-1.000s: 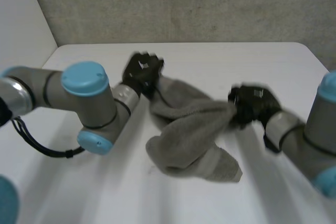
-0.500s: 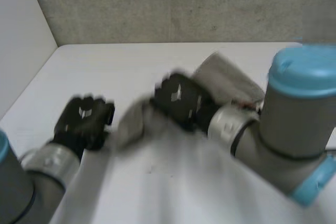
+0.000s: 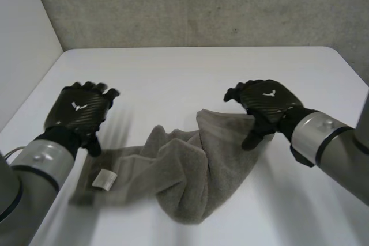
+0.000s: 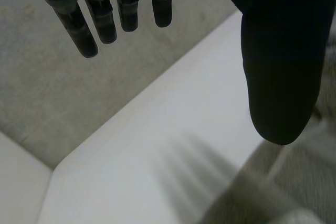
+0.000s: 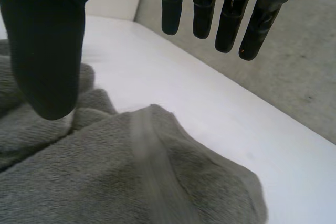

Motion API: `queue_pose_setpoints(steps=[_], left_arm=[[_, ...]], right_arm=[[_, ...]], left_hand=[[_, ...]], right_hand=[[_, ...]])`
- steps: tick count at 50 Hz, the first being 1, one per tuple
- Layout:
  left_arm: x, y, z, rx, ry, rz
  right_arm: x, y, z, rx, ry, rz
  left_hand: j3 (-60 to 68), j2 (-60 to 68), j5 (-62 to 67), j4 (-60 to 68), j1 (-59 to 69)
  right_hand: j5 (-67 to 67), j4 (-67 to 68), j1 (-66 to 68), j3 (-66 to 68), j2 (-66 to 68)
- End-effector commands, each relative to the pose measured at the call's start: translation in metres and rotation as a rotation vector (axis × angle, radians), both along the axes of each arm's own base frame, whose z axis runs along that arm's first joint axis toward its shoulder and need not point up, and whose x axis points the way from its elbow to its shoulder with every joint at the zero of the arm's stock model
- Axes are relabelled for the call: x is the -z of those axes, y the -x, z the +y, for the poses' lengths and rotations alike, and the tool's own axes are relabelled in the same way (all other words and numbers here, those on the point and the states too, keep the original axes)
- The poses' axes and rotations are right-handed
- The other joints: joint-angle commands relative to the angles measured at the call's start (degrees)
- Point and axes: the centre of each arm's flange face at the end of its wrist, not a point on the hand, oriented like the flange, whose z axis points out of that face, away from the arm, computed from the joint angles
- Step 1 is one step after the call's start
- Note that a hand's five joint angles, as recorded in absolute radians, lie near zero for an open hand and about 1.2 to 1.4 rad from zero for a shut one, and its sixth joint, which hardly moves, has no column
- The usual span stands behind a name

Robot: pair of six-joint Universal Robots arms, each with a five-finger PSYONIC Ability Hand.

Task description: Fold the laundry

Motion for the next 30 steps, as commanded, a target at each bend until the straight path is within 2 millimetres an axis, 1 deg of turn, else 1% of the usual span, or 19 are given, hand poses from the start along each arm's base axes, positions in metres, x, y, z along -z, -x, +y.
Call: queue_pose_setpoints(steps=[1,3,4,6,9,10,11,13,14,15,20,22,23,25,26,27,28,30], left_arm=[[0.014,0.03,-0.008,0.095,-0.118,0.132],[0.02,0.04,-0.012,0.111,-0.156,0.156],[0.02,0.04,-0.012,0.111,-0.156,0.156],[0.03,0.045,-0.019,0.109,-0.196,0.15],[0.035,0.047,-0.022,0.107,-0.219,0.142],[0.041,0.049,-0.023,0.103,-0.254,0.13],[0.041,0.049,-0.023,0.103,-0.254,0.13],[0.056,0.05,-0.024,0.091,-0.331,0.115],[0.056,0.05,-0.024,0.091,-0.331,0.115],[0.062,0.051,-0.024,0.086,-0.355,0.119],[0.072,0.052,-0.022,0.08,-0.406,0.135],[0.073,0.054,-0.019,0.092,-0.418,0.144],[0.073,0.054,-0.019,0.092,-0.418,0.144],[0.074,0.055,-0.016,0.104,-0.43,0.147],[0.076,0.056,-0.014,0.116,-0.442,0.147],[0.076,0.056,-0.014,0.117,-0.442,0.147],[0.079,0.055,-0.011,0.124,-0.457,0.143],[0.081,0.054,-0.008,0.124,-0.473,0.136]], right_arm=[[0.011,0.017,-0.009,0.026,-0.027,0.002],[0.014,0.019,-0.011,0.031,-0.032,0.006],[0.017,0.021,-0.012,0.033,-0.032,0.018],[0.02,0.024,-0.014,0.036,-0.03,0.036],[0.028,0.031,-0.018,0.044,-0.027,0.082],[0.032,0.033,-0.019,0.043,-0.023,0.105],[0.032,0.033,-0.019,0.043,-0.023,0.105],[0.035,0.034,-0.02,0.032,-0.013,0.137],[0.035,0.034,-0.02,0.032,-0.013,0.137],[0.036,0.034,-0.021,0.029,-0.007,0.148],[0.042,0.031,-0.029,0.017,-0.005,0.165],[0.045,0.026,-0.037,0.004,-0.005,0.18],[0.046,0.026,-0.037,0.004,-0.005,0.18],[0.049,0.022,-0.047,-0.009,0.001,0.198],[0.049,0.022,-0.048,-0.009,0.001,0.198],[0.05,0.02,-0.054,-0.016,0.012,0.213],[0.05,0.02,-0.054,-0.016,0.012,0.214],[0.049,0.014,-0.067,-0.035,0.049,0.246]], left_hand=[[3.9,4.0,4.0,4.0,3.7],[4.1,4.2,4.2,4.2,3.9],[4.1,4.2,4.2,4.2,3.9],[5.2,5.3,5.3,5.3,5.1],[7.1,7.2,7.2,7.2,6.9],[7.1,7.2,7.2,7.2,6.9],[7.1,7.2,7.2,7.2,6.9],[7.1,7.2,7.2,7.2,6.9],[7.1,7.2,7.2,7.2,6.9],[7.1,7.2,7.2,7.2,6.9],[10.3,10.4,10.4,10.4,10.1],[10.3,10.4,10.4,10.4,10.1],[10.3,10.4,10.4,10.4,10.1],[10.3,10.4,10.4,10.4,10.1],[10.3,10.4,10.4,10.4,10.1],[10.3,10.4,10.4,10.4,10.1],[10.3,10.4,10.4,10.4,10.1],[10.3,10.4,10.4,10.4,10.1]], right_hand=[[-0.4,-1.0,0.1,-1.3,-3.1],[-0.4,-1.0,0.1,-1.3,-3.1],[-0.5,-1.1,-0.1,-1.4,-3.3],[-0.4,-1.0,0.1,-1.3,-3.1],[-0.4,-1.0,0.1,-1.3,-3.1],[-0.4,-1.0,0.1,-1.3,-3.1],[-0.4,-1.0,0.1,-1.3,-3.1],[-0.4,-1.0,0.1,-1.3,-3.1],[-0.4,-1.0,0.1,-1.3,-3.1],[-0.4,-1.0,0.1,-1.3,-3.1],[-0.5,-1.1,-0.1,-1.4,-3.3],[-0.5,-1.1,-0.1,-1.4,-3.3],[-0.5,-1.1,-0.1,-1.4,-3.3],[-0.5,-1.1,-0.1,-1.4,-3.3],[-0.5,-1.1,-0.1,-1.4,-3.3],[-0.4,-1.0,0.1,-1.3,-3.1],[-0.4,-1.0,0.1,-1.3,-3.1],[-0.2,-0.8,0.2,-1.1,-2.9]])
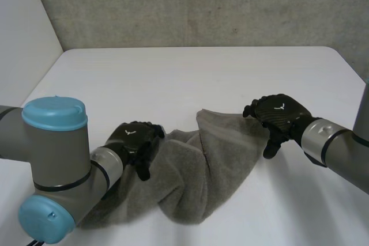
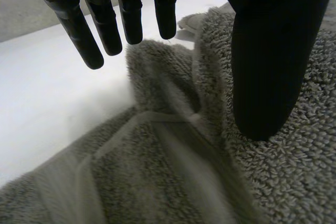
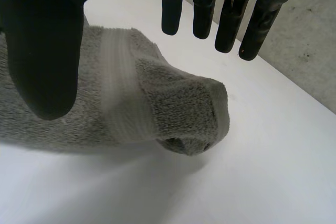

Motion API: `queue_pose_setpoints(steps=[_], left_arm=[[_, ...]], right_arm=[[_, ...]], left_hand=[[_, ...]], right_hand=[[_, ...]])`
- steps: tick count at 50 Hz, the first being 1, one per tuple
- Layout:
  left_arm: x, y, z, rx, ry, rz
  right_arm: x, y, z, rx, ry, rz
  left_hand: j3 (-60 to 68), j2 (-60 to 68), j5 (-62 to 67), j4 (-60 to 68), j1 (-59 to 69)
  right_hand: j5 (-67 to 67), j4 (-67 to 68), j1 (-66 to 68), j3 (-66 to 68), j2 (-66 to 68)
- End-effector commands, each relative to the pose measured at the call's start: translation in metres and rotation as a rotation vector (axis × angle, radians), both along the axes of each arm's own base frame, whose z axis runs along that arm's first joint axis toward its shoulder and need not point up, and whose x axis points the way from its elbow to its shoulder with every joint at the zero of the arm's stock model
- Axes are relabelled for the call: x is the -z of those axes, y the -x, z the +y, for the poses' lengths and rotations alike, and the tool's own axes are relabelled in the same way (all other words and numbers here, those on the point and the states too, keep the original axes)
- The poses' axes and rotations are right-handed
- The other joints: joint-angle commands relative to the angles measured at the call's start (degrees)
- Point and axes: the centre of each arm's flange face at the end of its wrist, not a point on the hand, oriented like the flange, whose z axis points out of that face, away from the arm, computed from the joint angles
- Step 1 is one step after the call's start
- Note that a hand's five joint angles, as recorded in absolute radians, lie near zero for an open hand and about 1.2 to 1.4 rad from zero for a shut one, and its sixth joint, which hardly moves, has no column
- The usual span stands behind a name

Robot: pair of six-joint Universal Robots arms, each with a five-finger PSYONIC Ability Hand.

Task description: Fold the laundry

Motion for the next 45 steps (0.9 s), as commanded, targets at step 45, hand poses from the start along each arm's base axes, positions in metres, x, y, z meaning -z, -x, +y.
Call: queue_pose_setpoints(steps=[45], left_arm=[[-0.077,0.0,-0.04,-0.028,0.251,0.095]], right_arm=[[-0.062,-0.112,-0.046,-0.227,0.477,0.079]], left_hand=[[59.3,59.3,59.3,59.3,59.5]], right_hand=[[62.4,61.7,62.8,61.4,59.6]])
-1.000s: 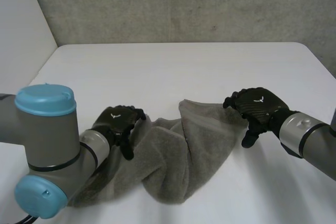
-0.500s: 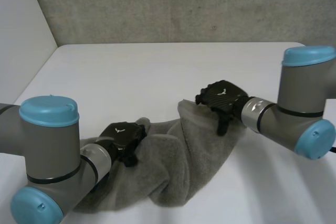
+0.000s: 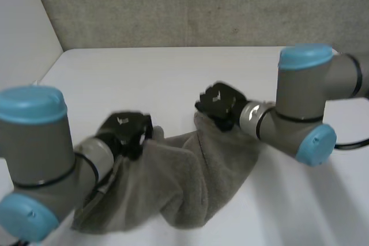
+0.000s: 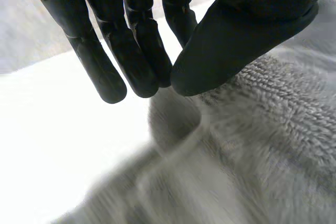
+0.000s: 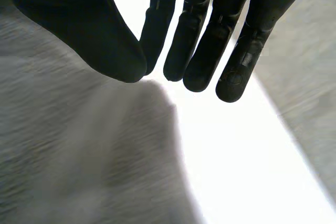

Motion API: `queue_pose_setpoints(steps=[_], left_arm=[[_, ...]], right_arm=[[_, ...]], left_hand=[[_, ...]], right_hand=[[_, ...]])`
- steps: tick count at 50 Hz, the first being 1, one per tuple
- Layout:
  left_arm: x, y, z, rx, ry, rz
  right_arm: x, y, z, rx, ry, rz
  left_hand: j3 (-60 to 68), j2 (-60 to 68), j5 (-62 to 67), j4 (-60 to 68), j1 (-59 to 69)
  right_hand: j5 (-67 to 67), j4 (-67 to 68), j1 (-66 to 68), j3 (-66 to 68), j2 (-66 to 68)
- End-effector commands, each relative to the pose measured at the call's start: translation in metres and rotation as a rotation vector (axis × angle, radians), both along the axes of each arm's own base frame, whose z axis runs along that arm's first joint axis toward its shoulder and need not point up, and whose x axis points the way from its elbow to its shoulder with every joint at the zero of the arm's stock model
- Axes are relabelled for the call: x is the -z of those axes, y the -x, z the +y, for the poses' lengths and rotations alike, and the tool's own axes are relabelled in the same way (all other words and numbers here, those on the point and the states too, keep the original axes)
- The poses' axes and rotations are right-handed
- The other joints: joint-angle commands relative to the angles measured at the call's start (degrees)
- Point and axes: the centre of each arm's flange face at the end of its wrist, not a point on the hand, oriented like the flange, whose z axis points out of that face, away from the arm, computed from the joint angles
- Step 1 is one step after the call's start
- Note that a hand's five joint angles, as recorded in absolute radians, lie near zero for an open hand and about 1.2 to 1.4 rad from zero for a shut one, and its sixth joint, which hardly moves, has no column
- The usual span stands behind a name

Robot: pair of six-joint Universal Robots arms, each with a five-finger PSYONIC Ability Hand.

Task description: Fold the laundry

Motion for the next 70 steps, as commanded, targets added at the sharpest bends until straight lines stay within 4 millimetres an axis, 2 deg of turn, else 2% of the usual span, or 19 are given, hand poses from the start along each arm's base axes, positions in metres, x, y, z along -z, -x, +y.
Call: queue_pose_setpoints(steps=[1,2,4,7,10,12,15,24,36,43,51,54,57,64,66,67,68,69,70], left_arm=[[-0.061,0.01,-0.042,-0.027,0.219,0.082],[-0.076,0.01,-0.051,-0.037,0.268,0.107],[-0.089,0.009,-0.058,-0.053,0.312,0.128],[-0.105,0.008,-0.06,-0.068,0.351,0.152],[-0.101,0.006,-0.05,-0.07,0.329,0.142],[-0.091,0.002,-0.043,-0.073,0.297,0.124],[-0.072,-0.008,-0.024,-0.068,0.244,0.087],[-0.035,-0.035,0.026,-0.075,0.148,0.036],[-0.039,-0.056,0.077,-0.057,0.171,0.048],[-0.031,-0.064,0.099,-0.049,0.132,0.028],[-0.03,-0.065,0.093,-0.065,0.128,0.025],[-0.036,-0.064,0.088,-0.072,0.154,0.038],[-0.041,-0.064,0.084,-0.077,0.172,0.047],[-0.059,-0.047,0.036,-0.084,0.293,0.107],[-0.067,-0.04,0.02,-0.084,0.348,0.133],[-0.083,-0.032,0.002,-0.091,0.424,0.17],[-0.105,-0.025,-0.017,-0.101,0.511,0.211],[-0.105,-0.025,-0.017,-0.101,0.512,0.212],[-0.128,-0.021,-0.033,-0.128,0.594,0.251]], right_arm=[[-0.09,-0.004,-0.035,0.154,0.351,-0.17],[-0.09,-0.004,-0.035,0.155,0.352,-0.171],[-0.128,-0.002,-0.039,0.227,0.514,-0.287],[-0.127,-0.001,-0.032,0.204,0.485,-0.315],[-0.115,0.0,-0.028,0.182,0.439,-0.301],[-0.088,0.001,-0.019,0.164,0.343,-0.253],[-0.064,0.006,-0.012,0.164,0.262,-0.199],[-0.014,0.008,0.001,0.094,0.004,-0.138],[0.019,0.001,0.033,-0.018,-0.409,-0.119],[0.026,-0.004,0.037,-0.05,-0.36,-0.061],[0.04,-0.001,0.022,-0.013,-0.168,0.101],[0.041,0.0,0.016,0.0,-0.064,0.184],[0.034,-0.005,0.01,0.001,0.031,0.201],[-0.018,-0.019,-0.019,0.085,0.263,0.003],[-0.078,-0.02,-0.035,0.193,0.4,-0.225],[-0.079,-0.02,-0.035,0.193,0.401,-0.226],[-0.107,-0.018,-0.04,0.237,0.456,-0.345],[-0.107,-0.018,-0.04,0.237,0.457,-0.346],[-0.147,-0.01,-0.043,0.294,0.54,-0.502]], left_hand=[[10.4,10.3,10.6,10.3,11.8],[10.4,10.3,10.6,10.3,11.8],[10.4,10.3,10.6,10.3,11.8],[10.4,10.3,10.6,10.3,11.8],[10.4,10.3,10.6,10.3,11.8],[10.4,10.3,10.6,10.3,11.8],[10.4,10.3,10.6,10.3,11.8],[10.4,10.3,10.6,10.3,11.8],[10.4,10.3,10.6,10.3,11.8],[10.4,10.3,10.6,10.3,11.8],[10.4,10.3,10.6,10.3,11.8],[10.4,10.3,10.6,10.3,11.8],[10.4,10.3,10.6,10.3,11.8],[10.4,10.3,10.6,10.3,11.8],[10.4,10.3,10.6,10.3,11.8],[10.4,10.3,10.6,10.3,11.8],[10.4,10.3,10.6,10.3,11.8],[10.4,10.3,10.6,10.3,11.8],[10.4,10.3,10.6,10.3,11.8]], right_hand=[[13.9,11.9,23.9,12.4,12.5],[13.9,11.9,23.9,12.4,12.5],[13.9,11.9,23.9,12.4,12.5],[13.9,11.9,23.9,12.4,12.5],[13.9,11.9,23.9,12.4,12.5],[-34.7,-36.7,-24.7,-36.2,-36.1],[-47.3,-49.3,-37.2,-48.7,-48.6],[-48.1,-50.1,-38.1,-49.6,-49.5],[-48.5,-50.5,-38.4,-49.9,-49.8],[-45.5,-47.4,-35.4,-46.9,-46.8],[-33.5,-35.5,-23.4,-34.9,-34.9],[-18.2,-20.2,-8.1,-19.6,-19.5],[13.7,11.7,23.8,12.3,12.4],[13.9,11.9,23.9,12.4,12.5],[13.9,11.9,23.9,12.4,12.5],[13.9,11.9,23.9,12.4,12.5],[13.9,11.9,23.9,12.4,12.5],[13.9,11.9,23.9,12.4,12.5],[13.9,11.9,23.9,12.4,12.5]])
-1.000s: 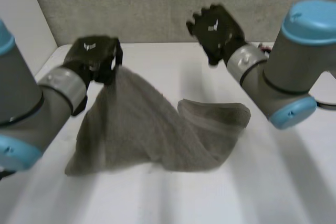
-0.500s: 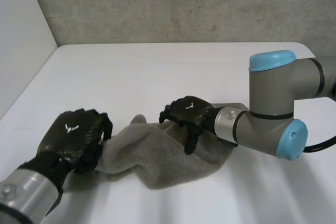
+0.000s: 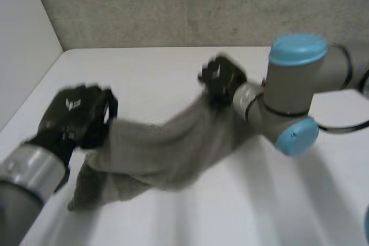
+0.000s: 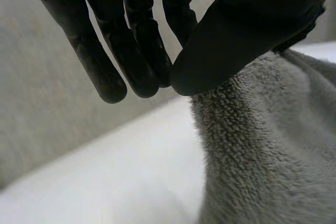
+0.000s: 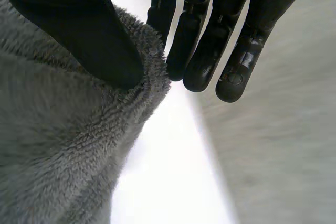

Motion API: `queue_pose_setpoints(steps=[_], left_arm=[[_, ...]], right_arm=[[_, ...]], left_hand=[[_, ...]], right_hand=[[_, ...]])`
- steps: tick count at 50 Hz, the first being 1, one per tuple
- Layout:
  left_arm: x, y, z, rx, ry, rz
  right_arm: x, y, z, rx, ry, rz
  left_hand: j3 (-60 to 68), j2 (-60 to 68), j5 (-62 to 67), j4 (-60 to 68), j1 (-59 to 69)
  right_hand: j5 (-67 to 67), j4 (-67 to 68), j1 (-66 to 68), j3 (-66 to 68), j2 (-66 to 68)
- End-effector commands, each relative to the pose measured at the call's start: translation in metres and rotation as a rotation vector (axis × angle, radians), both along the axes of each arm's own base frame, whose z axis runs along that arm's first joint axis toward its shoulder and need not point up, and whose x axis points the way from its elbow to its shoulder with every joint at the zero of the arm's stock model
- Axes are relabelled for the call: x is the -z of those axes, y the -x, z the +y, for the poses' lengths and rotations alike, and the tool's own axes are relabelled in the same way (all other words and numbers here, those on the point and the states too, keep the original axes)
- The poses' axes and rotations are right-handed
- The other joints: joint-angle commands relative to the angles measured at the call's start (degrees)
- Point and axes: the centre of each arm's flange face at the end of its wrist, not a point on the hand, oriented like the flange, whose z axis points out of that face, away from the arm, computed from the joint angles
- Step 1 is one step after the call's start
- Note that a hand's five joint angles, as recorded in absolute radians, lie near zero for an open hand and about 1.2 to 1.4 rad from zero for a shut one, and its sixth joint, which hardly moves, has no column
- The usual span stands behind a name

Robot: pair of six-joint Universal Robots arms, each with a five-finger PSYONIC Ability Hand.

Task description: Fold the laundry

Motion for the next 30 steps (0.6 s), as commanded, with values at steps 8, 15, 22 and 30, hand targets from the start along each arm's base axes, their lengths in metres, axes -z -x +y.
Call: queue_pose_setpoints(steps=[8,15,22,30], left_arm=[[-0.148,0.027,-0.1,-0.206,0.519,0.288],[-0.055,0.037,-0.073,-0.143,0.272,0.157],[0.053,0.022,-0.021,-0.052,-0.011,-0.011],[0.096,0.01,0.018,0.02,-0.169,-0.093]], right_arm=[[-0.153,0.03,0.008,0.113,0.347,-0.604],[-0.072,0.041,0.019,0.104,0.137,-0.439],[0.04,0.072,0.071,0.106,-0.246,-0.158],[0.067,0.095,0.115,0.136,-0.506,0.009]], left_hand=[[10.3,10.2,10.5,10.2,11.8],[10.3,10.2,10.5,10.2,11.8],[10.3,10.2,10.5,10.2,11.8],[10.3,10.2,10.5,10.2,11.8]], right_hand=[[16.0,11.9,26.3,12.4,13.2],[16.0,11.9,26.3,12.4,13.2],[16.0,11.9,26.3,12.4,13.2],[-39.5,-43.6,-29.2,-43.1,-42.3]])
